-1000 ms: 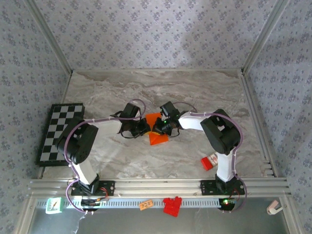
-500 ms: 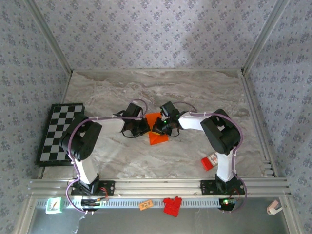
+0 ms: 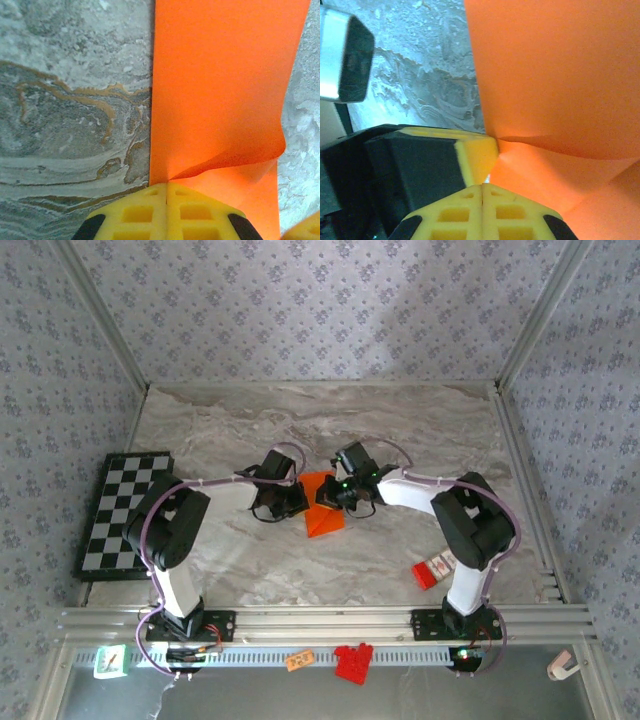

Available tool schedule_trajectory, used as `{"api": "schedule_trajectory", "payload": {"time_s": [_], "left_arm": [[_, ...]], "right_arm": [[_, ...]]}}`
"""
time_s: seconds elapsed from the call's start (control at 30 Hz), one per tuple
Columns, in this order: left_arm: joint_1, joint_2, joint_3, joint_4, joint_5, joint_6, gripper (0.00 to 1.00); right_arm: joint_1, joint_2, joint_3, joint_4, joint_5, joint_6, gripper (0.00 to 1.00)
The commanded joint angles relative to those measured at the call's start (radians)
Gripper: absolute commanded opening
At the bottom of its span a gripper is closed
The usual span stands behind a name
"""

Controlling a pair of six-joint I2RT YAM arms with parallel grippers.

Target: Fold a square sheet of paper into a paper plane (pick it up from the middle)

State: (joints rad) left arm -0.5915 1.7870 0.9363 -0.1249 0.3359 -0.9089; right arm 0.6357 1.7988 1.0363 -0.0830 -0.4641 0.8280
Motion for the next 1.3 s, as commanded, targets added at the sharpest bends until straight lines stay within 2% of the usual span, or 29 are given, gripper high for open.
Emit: {"api": "schedule_trajectory", "payload": {"time_s": [0.0, 0.17, 0.53, 0.7, 0.83, 1.03, 1.27], "left_arm": [[-0.005, 0.028, 0.006, -0.065, -0.042, 0.017, 0.00], [-0.007, 0.022, 0.001, -0.056, -0.041, 0.015, 0.00], [-0.007, -0.036, -0.003, 0.011, 0.016, 0.016, 0.00], [-0.007, -0.137, -0.044, 0.047, 0.058, 0.005, 0.11], [-0.009, -0.190, -0.091, 0.055, 0.097, -0.022, 0.15], [-0.046, -0.192, -0.132, 0.081, 0.155, -0.046, 0.15], [-0.063, -0.144, -0.138, 0.099, 0.186, -0.036, 0.11]], "right_arm": [[-0.006, 0.019, -0.017, -0.028, -0.012, -0.053, 0.06], [-0.008, 0.073, -0.004, -0.041, -0.044, -0.069, 0.06], [-0.010, 0.129, -0.038, -0.059, -0.001, -0.073, 0.05], [-0.010, 0.146, -0.056, -0.080, 0.046, -0.060, 0.05], [-0.008, 0.158, -0.058, -0.095, 0.068, -0.046, 0.05], [-0.010, 0.171, -0.052, -0.120, 0.084, -0.031, 0.05], [-0.010, 0.181, -0.047, -0.129, 0.087, -0.024, 0.05]]}}
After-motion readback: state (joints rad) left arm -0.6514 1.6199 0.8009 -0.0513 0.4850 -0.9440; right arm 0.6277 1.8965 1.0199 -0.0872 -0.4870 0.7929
